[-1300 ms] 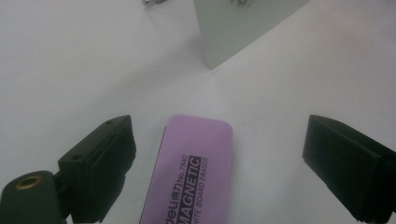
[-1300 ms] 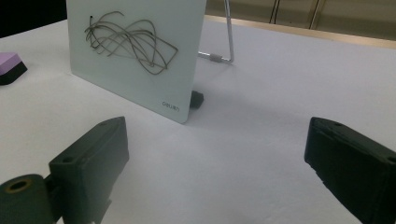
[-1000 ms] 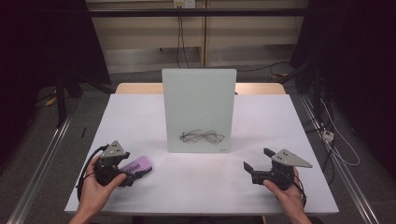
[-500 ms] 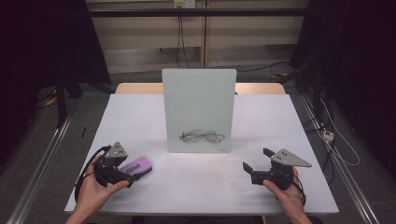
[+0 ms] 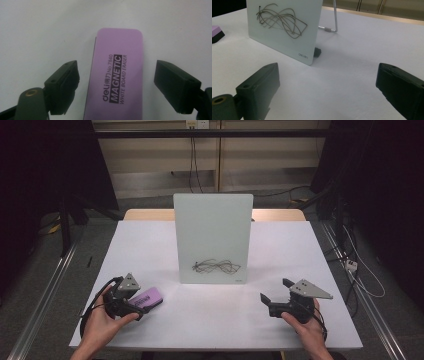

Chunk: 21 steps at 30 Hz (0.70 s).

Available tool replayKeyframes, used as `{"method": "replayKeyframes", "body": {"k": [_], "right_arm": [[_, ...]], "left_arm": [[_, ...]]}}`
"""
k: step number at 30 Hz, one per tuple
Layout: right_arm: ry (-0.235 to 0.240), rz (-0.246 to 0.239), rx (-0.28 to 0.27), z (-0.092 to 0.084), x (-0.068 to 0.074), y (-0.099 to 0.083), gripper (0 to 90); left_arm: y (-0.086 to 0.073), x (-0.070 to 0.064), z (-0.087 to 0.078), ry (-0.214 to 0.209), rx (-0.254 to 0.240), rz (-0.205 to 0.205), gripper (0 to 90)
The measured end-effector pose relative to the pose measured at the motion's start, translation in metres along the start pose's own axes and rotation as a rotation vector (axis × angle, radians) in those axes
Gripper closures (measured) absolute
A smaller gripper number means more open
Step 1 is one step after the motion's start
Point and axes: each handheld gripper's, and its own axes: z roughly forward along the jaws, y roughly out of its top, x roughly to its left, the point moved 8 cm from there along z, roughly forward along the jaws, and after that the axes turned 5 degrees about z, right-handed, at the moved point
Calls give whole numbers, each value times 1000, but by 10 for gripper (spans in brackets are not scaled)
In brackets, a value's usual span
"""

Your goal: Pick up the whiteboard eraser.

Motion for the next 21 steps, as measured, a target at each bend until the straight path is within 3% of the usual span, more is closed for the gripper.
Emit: {"method": "replayKeyframes", "body": {"k": [4, 14, 16, 21], "right_arm": [[-1, 3, -2, 0, -1, 0, 48], [-2, -3, -10, -1, 0, 1, 49], [-5, 1, -7, 0, 0, 1, 48], [-2, -1, -3, 0, 0, 1, 47]], "left_arm": [[-2, 3, 7, -15, 33, 12, 267], [-4, -1, 10, -35, 50, 19, 361], [-4, -3, 10, -55, 49, 26, 388], [-4, -3, 10, -40, 51, 33, 396]]}}
